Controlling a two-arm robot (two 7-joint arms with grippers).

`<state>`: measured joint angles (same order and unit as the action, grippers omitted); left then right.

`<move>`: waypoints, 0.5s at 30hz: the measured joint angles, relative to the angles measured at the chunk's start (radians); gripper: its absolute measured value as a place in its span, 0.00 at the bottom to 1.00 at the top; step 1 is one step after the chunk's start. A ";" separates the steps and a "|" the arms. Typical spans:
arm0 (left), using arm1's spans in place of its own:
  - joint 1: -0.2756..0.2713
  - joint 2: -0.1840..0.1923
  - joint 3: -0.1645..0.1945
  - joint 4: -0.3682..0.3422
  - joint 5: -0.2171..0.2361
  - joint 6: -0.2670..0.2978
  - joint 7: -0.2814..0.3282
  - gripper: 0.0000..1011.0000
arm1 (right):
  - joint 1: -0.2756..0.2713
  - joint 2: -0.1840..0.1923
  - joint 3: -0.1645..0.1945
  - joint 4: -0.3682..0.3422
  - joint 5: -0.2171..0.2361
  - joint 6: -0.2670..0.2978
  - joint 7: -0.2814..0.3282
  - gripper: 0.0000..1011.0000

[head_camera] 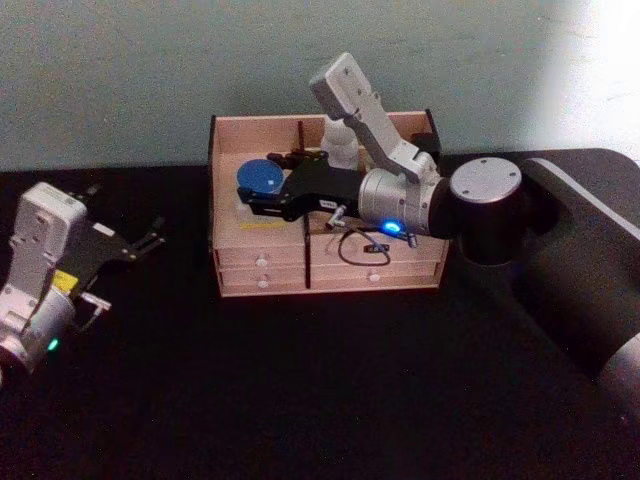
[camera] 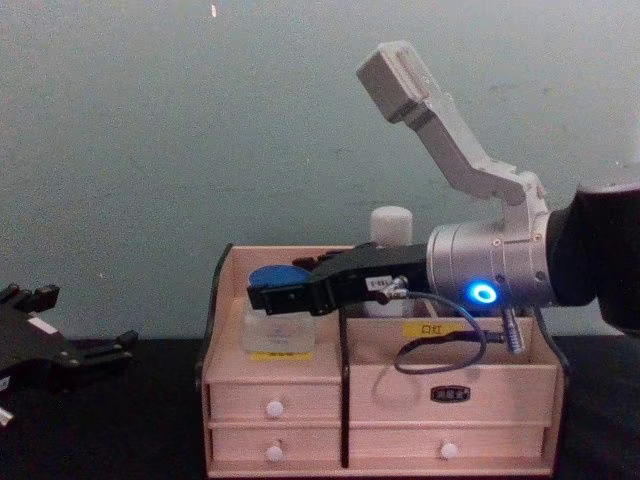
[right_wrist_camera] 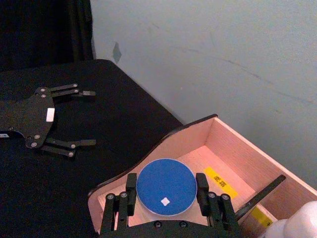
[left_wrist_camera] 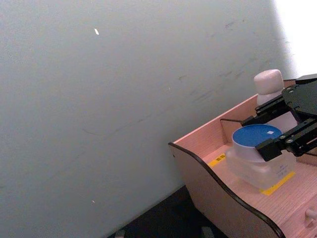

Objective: Pick up the facial cleanser and watermelon frost from the table and place them into the tiered storage box.

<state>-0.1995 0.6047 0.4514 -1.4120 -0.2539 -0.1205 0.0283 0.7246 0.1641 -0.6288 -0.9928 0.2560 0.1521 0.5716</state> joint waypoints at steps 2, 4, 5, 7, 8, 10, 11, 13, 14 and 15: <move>0.000 0.000 0.000 0.000 0.000 0.000 0.000 0.99 | 0.000 0.000 0.000 0.000 0.001 0.000 0.000 0.73; 0.000 0.000 0.000 0.000 0.000 0.000 0.000 0.99 | 0.000 0.000 0.000 -0.001 0.001 -0.001 -0.001 0.79; 0.000 0.000 0.000 0.000 0.000 0.000 0.000 0.99 | 0.000 0.000 0.000 -0.001 0.002 -0.001 -0.001 0.82; 0.000 0.000 0.000 0.000 0.000 0.000 0.000 0.99 | 0.000 0.001 0.000 -0.001 0.002 -0.001 -0.001 0.88; 0.000 0.000 0.000 0.000 0.000 0.000 0.000 0.99 | 0.000 0.001 0.001 -0.001 0.002 -0.001 -0.001 0.90; 0.000 0.000 0.000 0.000 0.000 0.000 0.000 0.99 | 0.000 0.001 0.001 -0.001 0.003 -0.001 -0.001 0.93; 0.000 0.000 0.000 0.000 0.000 0.000 0.000 0.99 | 0.000 0.001 0.001 -0.001 0.003 -0.001 -0.001 0.98; 0.000 0.000 0.000 0.000 0.000 0.000 0.000 0.99 | 0.000 0.001 0.001 -0.001 0.003 -0.001 -0.001 0.99; 0.000 0.000 0.000 0.000 0.000 0.000 0.000 0.99 | 0.000 0.001 0.001 -0.002 0.003 -0.001 -0.001 0.99; 0.000 0.000 0.000 0.000 0.000 0.000 0.000 0.99 | 0.000 0.001 0.001 -0.002 0.003 -0.002 -0.001 0.99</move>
<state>-0.1995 0.6047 0.4514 -1.4120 -0.2539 -0.1205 0.0283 0.7242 0.1651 -0.6276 -0.9945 0.2593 0.1506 0.5709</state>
